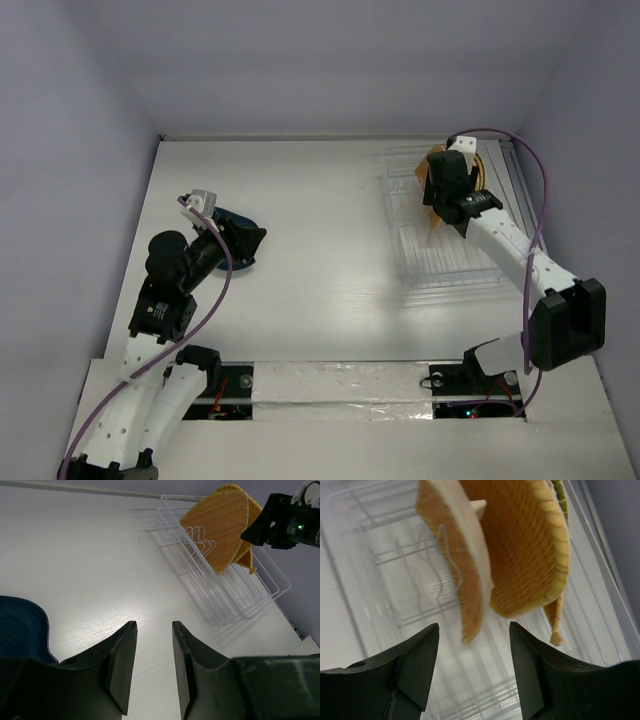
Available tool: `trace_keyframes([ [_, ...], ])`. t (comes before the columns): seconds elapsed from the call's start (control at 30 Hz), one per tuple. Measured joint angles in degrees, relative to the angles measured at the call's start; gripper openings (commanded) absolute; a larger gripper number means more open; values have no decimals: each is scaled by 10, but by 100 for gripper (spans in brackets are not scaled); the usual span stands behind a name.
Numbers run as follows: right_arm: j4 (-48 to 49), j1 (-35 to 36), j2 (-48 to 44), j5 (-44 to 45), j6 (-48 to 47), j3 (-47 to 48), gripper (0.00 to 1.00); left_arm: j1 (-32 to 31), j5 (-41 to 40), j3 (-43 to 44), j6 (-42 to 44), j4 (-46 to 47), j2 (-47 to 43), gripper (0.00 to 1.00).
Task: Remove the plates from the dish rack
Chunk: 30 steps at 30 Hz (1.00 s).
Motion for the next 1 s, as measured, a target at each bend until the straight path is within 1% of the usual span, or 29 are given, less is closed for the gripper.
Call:
trace_keyframes([
  [0.13, -14, -28, 49, -1, -20, 34, 59, 0, 1, 0, 0, 0, 0, 32],
  [0.3, -16, -32, 130, 1, -42, 109, 52, 0, 3, 0, 0, 0, 0, 34],
  [0.37, -16, -32, 163, 8, -50, 137, 52, 0, 4, 0, 0, 0, -1, 34],
  [0.43, -14, -32, 183, 16, -56, 146, 51, 0, 4, 0, 0, 0, -2, 35],
  [0.53, -18, -32, 193, 25, -62, 146, 51, 0, 5, 0, 0, 0, -2, 39],
  [0.6, -17, -32, 193, 30, -65, 146, 50, 0, 7, 0, 0, 0, -2, 44],
  [0.67, -16, -32, 193, 37, -69, 146, 44, 0, 9, 0, 0, 0, -2, 46],
  [0.7, -16, -32, 194, 40, -70, 146, 35, 0, 9, 0, 0, 0, -2, 47],
  [0.77, -16, -32, 197, 48, -74, 146, 29, 0, 9, 0, 0, 0, -2, 47],
  [0.83, -15, -32, 200, 52, -76, 146, 28, 0, 9, 0, 0, 0, -2, 47],
  [0.87, -14, -32, 200, 55, -77, 146, 19, 0, 9, 0, 0, 0, -2, 47],
  [0.97, -17, -32, 201, 69, -88, 146, 13, 0, 9, 0, 0, 0, -2, 48],
  [1.0, -18, -34, 200, 73, -89, 146, 8, 0, 9, 0, 0, 0, -2, 48],
])
